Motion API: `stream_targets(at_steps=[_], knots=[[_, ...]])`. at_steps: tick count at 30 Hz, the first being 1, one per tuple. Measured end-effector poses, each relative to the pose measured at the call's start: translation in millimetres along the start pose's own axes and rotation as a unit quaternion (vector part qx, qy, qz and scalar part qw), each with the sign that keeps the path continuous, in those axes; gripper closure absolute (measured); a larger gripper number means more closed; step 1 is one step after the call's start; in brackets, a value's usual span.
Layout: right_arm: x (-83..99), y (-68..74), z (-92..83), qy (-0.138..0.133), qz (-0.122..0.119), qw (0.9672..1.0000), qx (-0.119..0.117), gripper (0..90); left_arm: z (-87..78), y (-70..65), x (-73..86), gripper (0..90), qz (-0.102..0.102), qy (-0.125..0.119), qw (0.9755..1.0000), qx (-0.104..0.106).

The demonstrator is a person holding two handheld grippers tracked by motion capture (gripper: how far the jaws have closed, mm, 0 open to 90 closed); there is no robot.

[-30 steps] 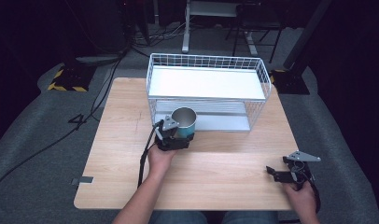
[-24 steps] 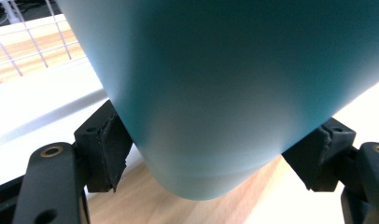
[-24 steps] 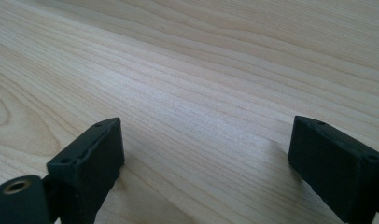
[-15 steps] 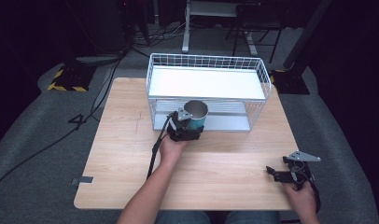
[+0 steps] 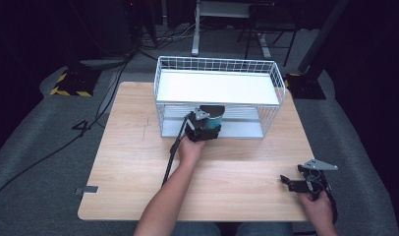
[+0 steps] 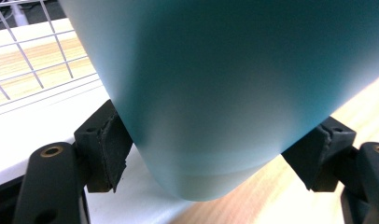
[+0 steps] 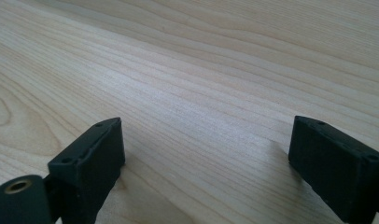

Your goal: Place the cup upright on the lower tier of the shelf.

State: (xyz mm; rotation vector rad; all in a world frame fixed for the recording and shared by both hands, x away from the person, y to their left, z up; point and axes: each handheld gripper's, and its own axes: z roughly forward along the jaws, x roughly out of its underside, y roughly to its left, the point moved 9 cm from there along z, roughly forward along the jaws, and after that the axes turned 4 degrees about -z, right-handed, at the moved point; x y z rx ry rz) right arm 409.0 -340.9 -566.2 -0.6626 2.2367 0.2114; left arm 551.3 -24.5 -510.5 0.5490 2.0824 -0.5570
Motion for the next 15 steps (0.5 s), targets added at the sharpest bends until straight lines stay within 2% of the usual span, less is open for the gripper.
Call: stream_targets(at_steps=[6, 7, 8, 9, 10, 12, 13, 14, 15], knots=[[-0.1, 0.3, -0.1, -0.001, 0.000, 1.0000, -0.002, 11.1, 12.0, 8.4, 0.1, 24.0, 0.003, 0.005, 0.9999, -0.013], [-0.1, 0.3, -0.1, -0.001, 0.000, 1.0000, -0.002, 11.1, 12.9, 10.6, -0.4, 24.0, -0.006, 0.003, 0.9997, -0.025], [-0.1, 0.2, -0.1, -0.001, 0.000, 1.0000, -0.002, 11.1, 16.5, 11.2, -1.4, 24.0, 0.001, 0.003, 1.0000, -0.007], [-0.1, 0.2, -0.1, -0.001, 0.000, 1.0000, -0.002, 11.1, 17.7, 12.5, -2.0, 24.0, 0.006, 0.005, 1.0000, -0.005], [-0.1, 0.3, -0.1, -0.001, 0.000, 1.0000, -0.002, 11.1, 20.0, 17.0, -3.2, 24.0, -0.011, -0.001, 0.9994, -0.032], [-0.1, 0.2, -0.1, -0.001, 0.000, 1.0000, -0.002, 11.1, 21.9, 16.6, -3.4, 24.0, -0.018, -0.001, 0.9994, -0.030], [-0.1, 0.2, -0.1, -0.001, 0.000, 1.0000, -0.002, 11.1, 23.1, 20.4, -4.1, 24.0, -0.025, -0.005, 0.9984, -0.052], [-0.1, 0.2, -0.1, -0.001, 0.000, 1.0000, -0.002, 11.1, 25.9, 18.2, -3.6, 24.0, -0.021, -0.002, 0.9993, -0.032], [-0.1, 0.3, -0.1, -0.001, 0.000, 1.0000, -0.003, 11.1, 28.9, 18.5, -3.7, 24.0, -0.009, 0.000, 0.9998, -0.019]])
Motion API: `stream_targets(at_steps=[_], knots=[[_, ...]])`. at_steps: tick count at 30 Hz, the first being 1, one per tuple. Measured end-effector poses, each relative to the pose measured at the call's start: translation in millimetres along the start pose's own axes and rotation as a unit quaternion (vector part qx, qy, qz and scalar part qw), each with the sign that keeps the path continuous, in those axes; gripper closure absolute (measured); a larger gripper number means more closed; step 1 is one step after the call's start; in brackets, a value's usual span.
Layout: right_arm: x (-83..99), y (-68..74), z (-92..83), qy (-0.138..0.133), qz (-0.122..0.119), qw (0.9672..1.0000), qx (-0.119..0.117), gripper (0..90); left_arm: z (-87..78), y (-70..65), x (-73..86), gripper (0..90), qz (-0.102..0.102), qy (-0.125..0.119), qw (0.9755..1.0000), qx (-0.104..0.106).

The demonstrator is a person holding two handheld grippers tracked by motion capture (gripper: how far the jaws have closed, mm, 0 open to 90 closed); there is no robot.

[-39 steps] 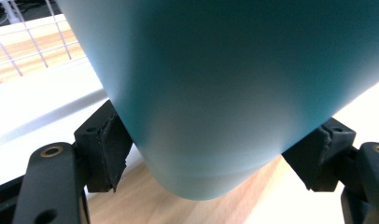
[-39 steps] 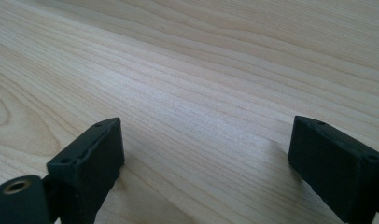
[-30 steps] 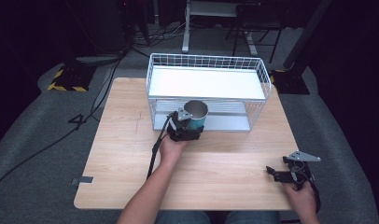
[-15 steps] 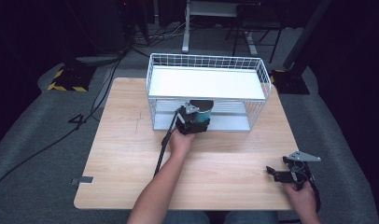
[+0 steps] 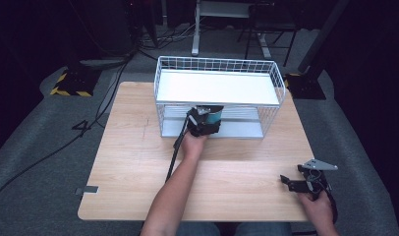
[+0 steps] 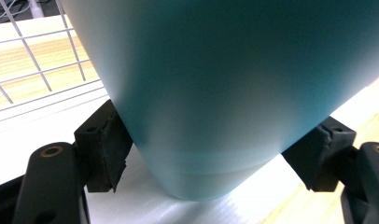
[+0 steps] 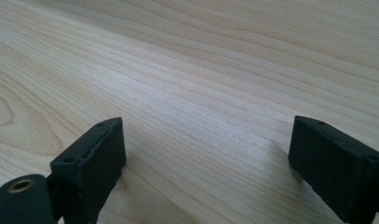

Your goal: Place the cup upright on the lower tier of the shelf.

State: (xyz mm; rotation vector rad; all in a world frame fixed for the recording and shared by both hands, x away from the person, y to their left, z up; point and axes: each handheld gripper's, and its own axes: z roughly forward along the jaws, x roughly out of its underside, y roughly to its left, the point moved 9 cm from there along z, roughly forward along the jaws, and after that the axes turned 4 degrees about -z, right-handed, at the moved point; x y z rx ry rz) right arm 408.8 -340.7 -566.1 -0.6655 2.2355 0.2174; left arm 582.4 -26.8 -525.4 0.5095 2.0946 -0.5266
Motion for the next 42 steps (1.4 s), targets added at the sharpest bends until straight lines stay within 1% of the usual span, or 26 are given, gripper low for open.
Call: stream_targets(at_steps=[1, 2, 4, 5, 6, 9, 12, 13, 14, 18, 21, 22, 23, 25, 26, 27, 28, 29, 31, 32, 33, 34, 35, 36, 39, 42], knots=[[0.0, 0.0, 0.0, 0.000, 0.000, 1.0000, 0.000, 11.1, 1.9, -0.4, 1.2, 24.0, -0.006, 0.003, 1.0000, -0.001], [0.0, 0.0, 0.0, 0.000, 0.000, 1.0000, 0.000, 11.1, 3.3, 1.1, 1.9, 24.0, -0.012, 0.002, 0.9998, -0.012], [0.0, 0.0, 0.0, 0.000, 0.000, 1.0000, 0.000, 11.1, 5.7, 2.7, 2.8, 24.0, -0.015, 0.005, 0.9997, -0.019], [0.0, 0.0, 0.0, 0.000, 0.000, 1.0000, 0.000, 11.1, 7.5, 4.1, 2.8, 24.0, -0.008, 0.007, 0.9997, -0.022], [0.0, -0.1, 0.0, 0.000, 0.000, 1.0000, 0.000, 11.1, 8.4, 4.1, 2.2, 24.0, -0.007, 0.006, 0.9997, -0.024], [0.0, 0.0, 0.0, 0.000, 0.000, 1.0000, 0.000, 11.1, 9.6, 4.2, 1.3, 23.9, 0.004, 0.007, 0.9994, -0.034], [0.0, -0.1, 0.0, 0.000, 0.000, 1.0000, 0.000, 11.1, 12.1, 4.3, 2.6, 23.9, 0.001, 0.008, 0.9992, -0.038], [0.0, 0.0, 0.0, 0.000, 0.000, 1.0000, 0.000, 11.1, 12.7, 4.2, 3.6, 23.9, 0.001, 0.011, 0.9992, -0.038], [0.0, 0.0, 0.0, 0.000, 0.000, 1.0000, 0.000, 11.1, 13.6, 3.8, 3.3, 23.9, 0.002, 0.006, 0.9993, -0.037], [0.0, 0.0, 0.0, 0.000, 0.000, 1.0000, 0.000, 11.1, 13.9, 3.4, 3.5, 23.8, 0.006, 0.006, 0.9992, -0.040], [0.0, 0.0, 0.0, 0.000, 0.000, 1.0000, 0.000, 11.1, 14.3, 2.8, 4.0, 23.7, 0.011, 0.003, 0.9992, -0.038], [0.0, 0.0, 0.0, 0.000, 0.000, 1.0000, 0.000, 11.1, 14.2, 3.3, 4.5, 23.6, 0.018, 0.001, 0.9991, -0.038], [0.0, 0.0, 0.0, 0.000, 0.000, 1.0000, 0.000, 11.1, 14.4, 3.4, 4.7, 23.6, 0.019, -0.001, 0.9991, -0.038], [0.0, 0.0, 0.0, 0.000, 0.000, 1.0000, 0.000, 11.1, 15.9, 2.3, 5.0, 23.3, 0.024, -0.006, 0.9993, -0.026], [0.0, 0.0, 0.0, 0.000, 0.000, 1.0000, 0.000, 11.1, 15.9, 2.3, 5.0, 23.3, 0.024, -0.006, 0.9993, -0.026], [0.0, 0.0, 0.0, 0.000, 0.000, 1.0000, 0.000, 11.1, 15.0, 3.7, 5.5, 23.3, 0.015, -0.006, 0.9991, -0.040], [0.0, 0.0, 0.0, 0.000, 0.000, 1.0000, 0.000, 11.1, 15.2, 5.1, 6.7, 22.2, 0.012, -0.001, 0.9990, -0.044], [0.0, 0.0, 0.0, 0.000, 0.000, 1.0000, 0.000, 11.1, 15.2, 5.1, 6.7, 21.1, 0.012, -0.001, 0.9990, -0.044], [0.0, 0.0, 0.0, 0.000, 0.000, 1.0000, 0.000, 11.1, 16.5, 6.0, 7.5, 18.2, 0.010, 0.001, 0.9993, -0.036], [0.0, 0.0, 0.0, 0.000, 0.000, 1.0000, 0.000, 11.1, 16.6, 6.6, 7.9, 18.2, 0.005, 0.001, 0.9993, -0.037], [0.0, 0.0, 0.0, 0.000, 0.000, 1.0000, 0.000, 11.1, 16.9, 7.7, 7.5, 15.8, 0.003, -0.001, 0.9992, -0.040], [0.0, 0.0, 0.0, 0.000, 0.000, 1.0000, 0.000, 11.1, 16.9, 8.2, 7.5, 15.8, 0.002, -0.002, 0.9991, -0.042], [0.0, -0.1, 0.0, 0.000, 0.000, 1.0000, 0.000, 11.1, 16.4, 8.4, 7.4, 14.4, 0.003, -0.001, 0.9992, -0.040], [0.0, 0.0, 0.0, 0.000, 0.000, 1.0000, 0.000, 11.1, 15.8, 7.7, 7.7, 13.9, 0.000, 0.001, 0.9993, -0.038], [0.0, 0.0, 0.0, 0.000, 0.000, 1.0000, 0.000, 11.1, 13.5, 8.5, 6.1, 9.2, -0.004, -0.002, 0.9992, -0.040], [0.0, 0.0, 0.0, 0.000, 0.000, 1.0000, 0.000, 11.1, 9.5, 7.7, 4.5, 7.2, -0.009, -0.006, 0.9993, -0.037]])
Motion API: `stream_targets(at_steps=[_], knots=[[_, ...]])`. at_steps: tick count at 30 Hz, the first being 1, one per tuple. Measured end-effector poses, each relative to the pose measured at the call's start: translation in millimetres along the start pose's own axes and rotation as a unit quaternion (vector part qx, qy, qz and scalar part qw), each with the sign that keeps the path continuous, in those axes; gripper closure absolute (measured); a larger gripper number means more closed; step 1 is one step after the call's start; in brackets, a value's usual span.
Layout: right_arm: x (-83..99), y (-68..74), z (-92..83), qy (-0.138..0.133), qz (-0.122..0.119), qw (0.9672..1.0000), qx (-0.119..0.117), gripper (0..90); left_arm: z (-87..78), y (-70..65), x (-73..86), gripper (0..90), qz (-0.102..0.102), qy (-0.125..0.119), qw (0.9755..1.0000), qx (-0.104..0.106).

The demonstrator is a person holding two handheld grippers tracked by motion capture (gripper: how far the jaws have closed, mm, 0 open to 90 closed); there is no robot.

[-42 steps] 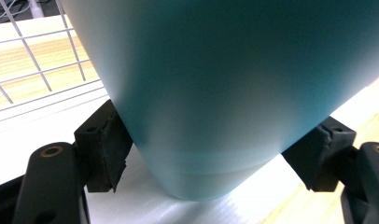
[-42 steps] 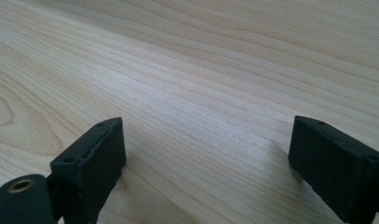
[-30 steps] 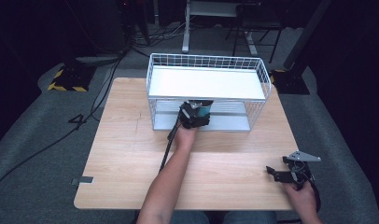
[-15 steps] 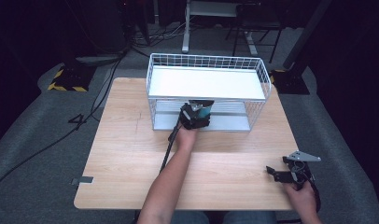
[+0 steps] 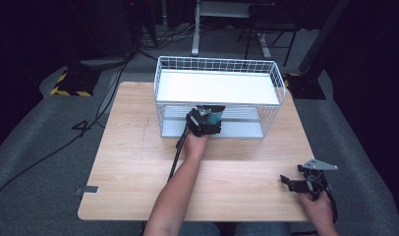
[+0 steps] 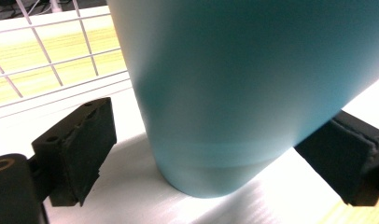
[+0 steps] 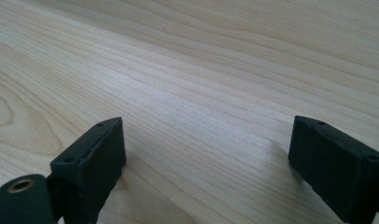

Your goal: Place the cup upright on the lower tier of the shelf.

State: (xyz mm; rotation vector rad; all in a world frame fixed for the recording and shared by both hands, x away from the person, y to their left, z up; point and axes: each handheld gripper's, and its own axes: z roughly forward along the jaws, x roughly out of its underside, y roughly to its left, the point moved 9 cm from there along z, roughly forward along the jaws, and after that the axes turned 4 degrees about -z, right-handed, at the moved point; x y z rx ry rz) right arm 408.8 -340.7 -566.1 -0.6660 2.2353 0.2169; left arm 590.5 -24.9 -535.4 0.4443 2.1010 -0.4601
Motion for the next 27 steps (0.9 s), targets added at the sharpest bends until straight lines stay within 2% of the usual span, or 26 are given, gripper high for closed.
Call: stream_targets(at_steps=[2, 6, 8, 10, 11, 12, 13, 14, 15, 16, 17, 18, 19, 22, 25, 27], knots=[[0.0, 0.0, 0.0, 0.000, 0.000, 1.0000, 0.000, 11.1, -1.8, -1.0, 0.3, 6.6, -0.002, 0.002, 1.0000, 0.002], [0.0, 0.0, 0.0, 0.000, 0.000, 1.0000, 0.000, 11.1, -10.1, -1.9, -0.9, 6.3, 0.010, 0.000, 0.9999, 0.005], [0.0, 0.0, 0.0, 0.000, 0.000, 1.0000, 0.000, 11.1, -17.9, -1.2, -0.9, 5.9, 0.000, 0.002, 1.0000, -0.007], [0.0, 0.0, 0.0, 0.000, 0.000, 1.0000, 0.000, 11.1, -22.3, -1.9, -4.3, 5.9, 0.012, -0.009, 0.9999, 0.003], [0.0, 0.1, 0.0, 0.000, 0.000, 1.0000, 0.000, 11.1, -24.8, -3.1, -4.7, 5.9, 0.021, -0.007, 0.9996, 0.018], [0.0, 0.1, 0.0, 0.000, 0.000, 1.0000, 0.000, 11.1, -28.0, -2.1, -4.7, 5.9, 0.028, -0.006, 0.9994, 0.019], [0.0, 0.0, 0.0, 0.000, 0.000, 1.0000, 0.000, 11.1, -31.1, -2.6, -4.4, 5.9, 0.038, -0.003, 0.9988, 0.030], [0.0, 0.0, 0.0, 0.000, 0.000, 1.0000, 0.000, 11.1, -33.7, -2.4, -3.8, 6.0, 0.037, -0.001, 0.9989, 0.029], [0.0, 0.0, 0.0, 0.000, 0.000, 1.0000, 0.000, 11.1, -41.3, -2.0, -3.6, 6.0, 0.015, -0.009, 0.9998, 0.007], [0.0, 0.0, 0.0, 0.000, 0.000, 1.0000, 0.000, 11.1, -41.3, -2.0, -3.6, 6.0, 0.015, -0.009, 0.9998, 0.007], [0.0, 0.0, 0.0, 0.000, 0.000, 1.0000, 0.000, 11.1, -45.8, -1.0, -3.8, 6.0, 0.009, -0.012, 0.9999, -0.004], [0.0, 0.0, 0.0, 0.000, 0.000, 1.0000, 0.000, 11.1, -50.7, -3.0, -4.0, 6.1, 0.012, -0.013, 0.9998, 0.008], [0.0, 0.0, 0.0, 0.000, 0.000, 1.0000, 0.000, 11.1, -56.7, -3.9, -5.0, 6.1, 0.013, -0.018, 0.9997, 0.010], [0.0, 0.0, 0.0, 0.000, 0.000, 1.0000, 0.000, 11.1, -65.6, -3.6, -5.5, 6.6, 0.017, -0.015, 0.9997, 0.007], [0.0, 0.1, 0.0, 0.000, 0.000, 1.0000, 0.000, 11.1, -84.5, -4.9, -9.3, 7.0, 0.011, -0.024, 0.9996, 0.009], [-0.1, 0.1, 0.0, 0.000, 0.000, 1.0000, 0.000, 11.1, -90.1, -5.5, -9.7, 7.0, 0.013, -0.025, 0.9995, 0.012]])
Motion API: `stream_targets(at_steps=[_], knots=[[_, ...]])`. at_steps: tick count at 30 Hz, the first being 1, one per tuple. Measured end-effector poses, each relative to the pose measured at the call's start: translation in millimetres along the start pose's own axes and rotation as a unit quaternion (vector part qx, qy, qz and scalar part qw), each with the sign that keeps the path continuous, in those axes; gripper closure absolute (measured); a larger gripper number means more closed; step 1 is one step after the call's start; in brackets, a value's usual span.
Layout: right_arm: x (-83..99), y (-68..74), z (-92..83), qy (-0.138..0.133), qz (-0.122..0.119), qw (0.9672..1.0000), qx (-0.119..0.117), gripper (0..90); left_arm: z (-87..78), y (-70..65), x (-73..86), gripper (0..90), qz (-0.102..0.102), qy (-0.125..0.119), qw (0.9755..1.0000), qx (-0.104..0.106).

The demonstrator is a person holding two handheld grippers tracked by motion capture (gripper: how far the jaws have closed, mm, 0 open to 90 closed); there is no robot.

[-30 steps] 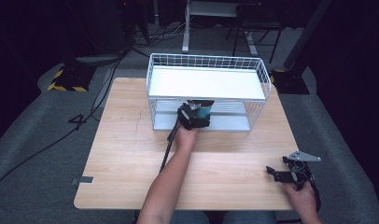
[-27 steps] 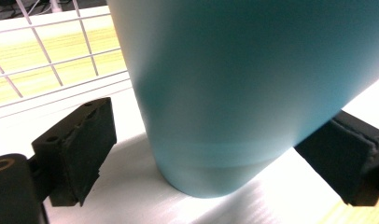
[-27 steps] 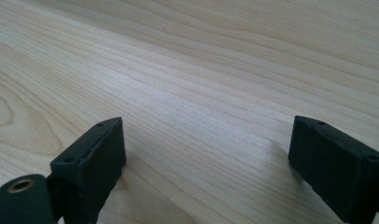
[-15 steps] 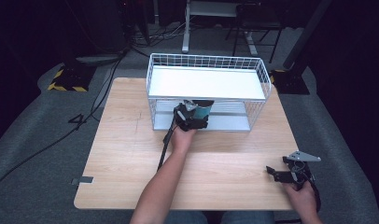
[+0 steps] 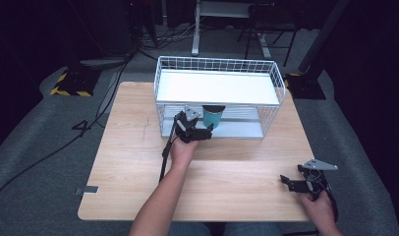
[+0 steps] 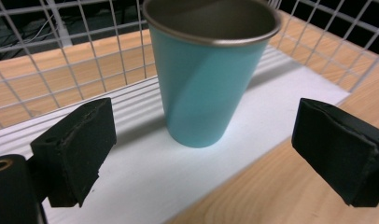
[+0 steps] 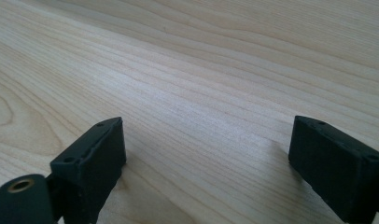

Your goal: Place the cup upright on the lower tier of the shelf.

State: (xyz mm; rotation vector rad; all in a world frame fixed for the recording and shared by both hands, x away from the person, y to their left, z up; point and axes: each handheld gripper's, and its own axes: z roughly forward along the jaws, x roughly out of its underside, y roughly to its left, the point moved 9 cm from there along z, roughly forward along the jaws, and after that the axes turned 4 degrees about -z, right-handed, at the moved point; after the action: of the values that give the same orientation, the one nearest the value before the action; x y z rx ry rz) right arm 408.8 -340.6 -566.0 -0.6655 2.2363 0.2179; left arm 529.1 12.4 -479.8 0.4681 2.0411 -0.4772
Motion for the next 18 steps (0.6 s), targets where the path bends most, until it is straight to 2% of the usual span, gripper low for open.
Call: stream_targets(at_steps=[2, 4, 7, 8, 9, 12, 13, 18], knots=[[-0.6, 0.7, 0.7, 0.000, -0.006, 1.0000, -0.008, 11.1, -14.4, -2.9, -0.1, 7.3, 0.006, -0.004, 1.0000, 0.003], [-1.1, 0.4, 1.2, 0.000, -0.009, 0.9999, -0.010, 11.1, -19.4, -3.7, 0.4, 7.4, 0.007, -0.006, 0.9999, 0.005], [-1.5, 0.4, 1.6, -0.001, -0.012, 0.9998, -0.014, 11.1, -36.7, -6.9, 4.2, 7.4, 0.012, -0.007, 0.9998, 0.011], [-1.5, 0.4, 1.6, -0.001, -0.013, 0.9998, -0.014, 11.1, -46.9, -9.4, 8.0, 7.4, 0.016, -0.007, 0.9997, 0.017], [-1.5, 0.4, 1.6, -0.001, -0.013, 0.9998, -0.014, 11.1, -46.9, -9.4, 8.0, 7.4, 0.016, -0.007, 0.9997, 0.017], [-1.5, 0.4, 1.6, -0.001, -0.013, 0.9998, -0.014, 11.1, -64.0, -10.5, 16.3, 7.8, 0.027, -0.003, 0.9995, 0.018], [-1.5, 0.4, 1.6, -0.001, -0.013, 0.9998, -0.014, 11.1, -64.0, -10.5, 16.3, 7.9, 0.027, -0.003, 0.9995, 0.018], [-1.5, 0.4, 1.6, -0.001, -0.013, 0.9998, -0.014, 11.1, -86.4, -10.0, 25.3, 8.1, 0.029, -0.005, 0.9993, 0.024]])
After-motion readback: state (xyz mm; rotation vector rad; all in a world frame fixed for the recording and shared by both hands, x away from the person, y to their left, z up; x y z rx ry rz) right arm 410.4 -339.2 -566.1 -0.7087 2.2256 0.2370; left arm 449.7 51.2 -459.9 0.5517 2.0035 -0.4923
